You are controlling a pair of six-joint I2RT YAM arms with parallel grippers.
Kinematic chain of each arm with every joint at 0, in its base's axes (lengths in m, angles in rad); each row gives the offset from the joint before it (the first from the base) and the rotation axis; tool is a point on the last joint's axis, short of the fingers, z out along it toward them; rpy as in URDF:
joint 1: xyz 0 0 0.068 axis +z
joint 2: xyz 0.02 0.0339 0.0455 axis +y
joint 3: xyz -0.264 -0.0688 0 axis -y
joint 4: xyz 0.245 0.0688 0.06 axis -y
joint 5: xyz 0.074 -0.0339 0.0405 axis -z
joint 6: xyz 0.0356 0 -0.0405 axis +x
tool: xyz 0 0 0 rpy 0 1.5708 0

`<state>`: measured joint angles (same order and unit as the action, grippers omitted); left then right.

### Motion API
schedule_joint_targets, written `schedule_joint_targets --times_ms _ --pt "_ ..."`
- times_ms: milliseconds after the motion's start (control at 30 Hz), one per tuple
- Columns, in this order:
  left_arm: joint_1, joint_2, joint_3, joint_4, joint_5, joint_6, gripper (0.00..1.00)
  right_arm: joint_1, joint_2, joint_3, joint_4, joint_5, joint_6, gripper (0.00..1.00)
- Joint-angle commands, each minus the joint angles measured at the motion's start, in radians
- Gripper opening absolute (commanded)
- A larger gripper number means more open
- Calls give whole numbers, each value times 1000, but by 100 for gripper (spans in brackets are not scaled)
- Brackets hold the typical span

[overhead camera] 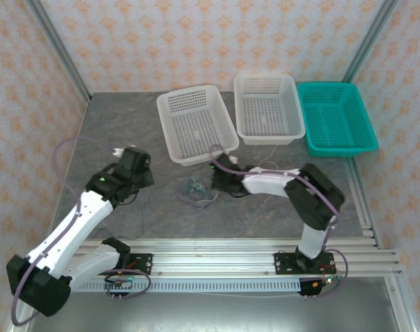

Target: Untangle the cables

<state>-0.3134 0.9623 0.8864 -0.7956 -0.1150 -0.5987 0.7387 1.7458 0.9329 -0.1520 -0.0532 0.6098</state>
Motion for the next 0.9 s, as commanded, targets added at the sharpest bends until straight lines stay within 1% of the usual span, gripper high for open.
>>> schedule_joint_targets --times_ms 0,67,133,200,267,400,467,567,600,633,700,733,767,833,867 --pt "167 -68 28 -136 -55 1 0 -167 -128 -144 -134 169 111 0" --pt "257 -92 22 -130 -22 16 0 -265 -219 -221 -150 194 135 0" --pt "324 -88 17 -118 24 29 0 -338 -298 -271 -171 224 149 0" --pt "370 -69 14 -107 73 39 0 -398 -364 -304 -183 232 149 0" --pt "390 -49 13 -95 102 40 0 -450 -417 -320 -201 240 146 0" --pt "412 -24 19 -92 98 41 0 -557 -499 -337 -240 252 155 0" --pt "444 -23 23 -98 102 46 0 -628 -556 -355 -242 233 162 0" --pt "490 -29 28 -99 123 59 0 -695 -644 -362 -257 220 146 0" --pt "494 -30 29 -97 141 59 0 -697 -661 -359 -256 217 129 0" --pt "494 -28 29 -89 171 86 0 -697 -675 -360 -243 183 102 0" --pt "485 -21 13 -47 274 107 0 -684 -686 -380 -175 65 69 0" --pt "464 -20 -4 -8 333 113 0 -664 -680 -390 -137 6 59 0" --pt "430 -16 -19 18 358 112 0 -625 -669 -393 -120 -19 53 0" --pt "339 -5 -22 24 312 113 0 -562 -643 -392 -125 -9 44 1" --pt "296 2 -17 21 290 117 0 -550 -632 -396 -126 -9 45 5"
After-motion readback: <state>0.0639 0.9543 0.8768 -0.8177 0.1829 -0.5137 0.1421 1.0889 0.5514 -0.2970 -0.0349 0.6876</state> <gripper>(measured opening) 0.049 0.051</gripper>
